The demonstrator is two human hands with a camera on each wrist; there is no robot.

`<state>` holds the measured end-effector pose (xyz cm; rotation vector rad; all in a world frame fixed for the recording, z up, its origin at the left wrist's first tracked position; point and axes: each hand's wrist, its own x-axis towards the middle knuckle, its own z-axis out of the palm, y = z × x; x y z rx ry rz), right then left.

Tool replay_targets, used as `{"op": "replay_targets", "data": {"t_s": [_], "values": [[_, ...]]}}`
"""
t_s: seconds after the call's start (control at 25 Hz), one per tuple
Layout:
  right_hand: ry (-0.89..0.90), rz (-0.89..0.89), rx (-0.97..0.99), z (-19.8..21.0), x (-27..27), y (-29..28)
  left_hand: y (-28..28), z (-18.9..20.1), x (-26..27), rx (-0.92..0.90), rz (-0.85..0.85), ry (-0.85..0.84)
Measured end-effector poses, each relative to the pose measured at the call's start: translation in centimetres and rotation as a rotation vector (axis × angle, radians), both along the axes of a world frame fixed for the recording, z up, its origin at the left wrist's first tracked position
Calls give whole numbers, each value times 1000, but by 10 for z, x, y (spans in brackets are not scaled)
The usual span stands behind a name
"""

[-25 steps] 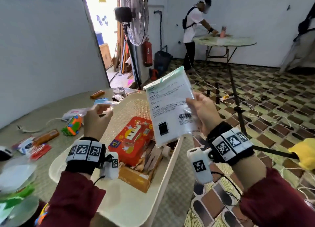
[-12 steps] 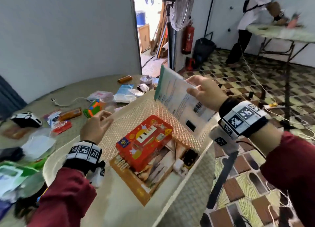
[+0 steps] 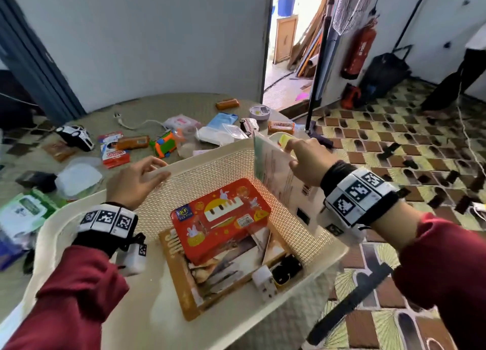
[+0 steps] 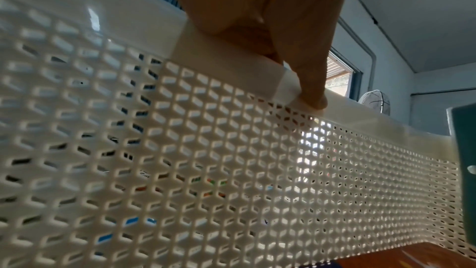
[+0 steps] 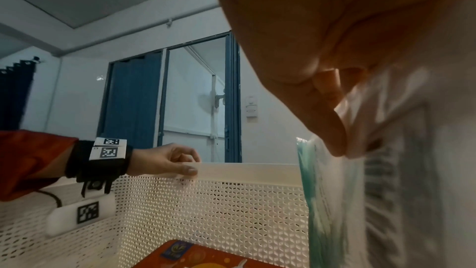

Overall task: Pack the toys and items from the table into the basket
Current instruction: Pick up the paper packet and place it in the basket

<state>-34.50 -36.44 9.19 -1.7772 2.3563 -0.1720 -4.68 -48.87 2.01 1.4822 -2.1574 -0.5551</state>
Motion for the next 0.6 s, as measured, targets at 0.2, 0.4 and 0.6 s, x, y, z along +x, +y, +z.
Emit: {"op": "replay_targets", "data": {"t_s": [0.2,0.4,0.6], "values": [[191,33,105,-1,4,-25,0,2,-3,15,26,3],[224,77,251,-5,10,-37,-5,-3,1,3,44,-41],[150,172,360,-11,16,-47,-8,-6,2,-19,42,-37]]}}
